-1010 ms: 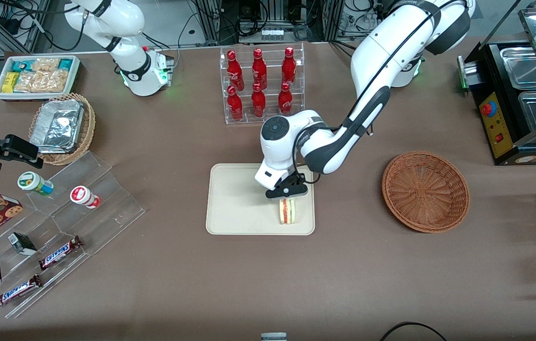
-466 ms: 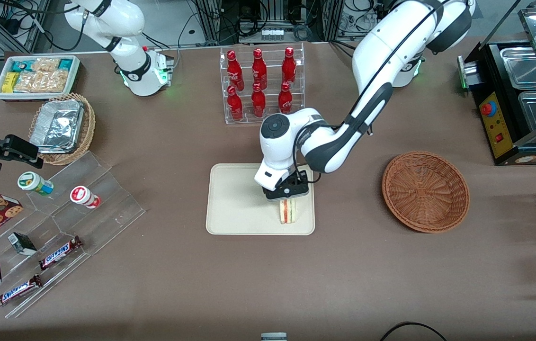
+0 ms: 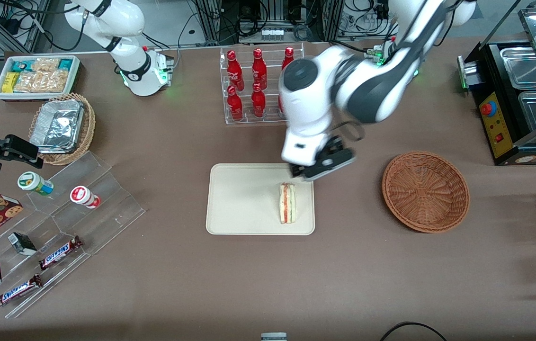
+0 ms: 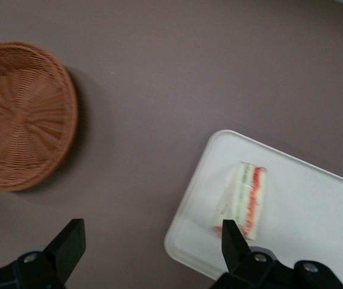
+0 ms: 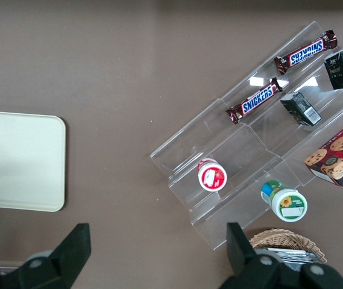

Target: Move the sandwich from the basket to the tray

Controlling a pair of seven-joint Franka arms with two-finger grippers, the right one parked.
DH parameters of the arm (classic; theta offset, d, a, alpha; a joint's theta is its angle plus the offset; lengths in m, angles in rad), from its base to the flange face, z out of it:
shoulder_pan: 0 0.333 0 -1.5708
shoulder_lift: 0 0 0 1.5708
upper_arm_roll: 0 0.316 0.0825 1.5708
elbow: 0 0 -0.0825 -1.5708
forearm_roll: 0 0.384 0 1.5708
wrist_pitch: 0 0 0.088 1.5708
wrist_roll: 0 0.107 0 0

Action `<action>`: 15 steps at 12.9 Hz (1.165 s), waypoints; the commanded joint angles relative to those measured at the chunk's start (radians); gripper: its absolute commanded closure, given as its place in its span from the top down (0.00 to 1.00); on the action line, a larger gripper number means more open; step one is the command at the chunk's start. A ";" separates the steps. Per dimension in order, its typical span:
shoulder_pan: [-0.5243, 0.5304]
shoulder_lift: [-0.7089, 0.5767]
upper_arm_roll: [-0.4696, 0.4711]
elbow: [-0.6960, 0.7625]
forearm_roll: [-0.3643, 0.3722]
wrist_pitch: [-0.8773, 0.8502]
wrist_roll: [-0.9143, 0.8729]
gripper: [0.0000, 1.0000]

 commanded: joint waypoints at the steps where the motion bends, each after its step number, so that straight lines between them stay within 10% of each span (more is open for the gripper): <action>1: 0.123 -0.113 0.000 -0.047 -0.106 -0.058 0.188 1.00; 8: 0.456 -0.285 0.005 -0.047 -0.348 -0.179 0.716 1.00; 15: 0.264 -0.406 0.459 -0.128 -0.429 -0.213 1.091 1.00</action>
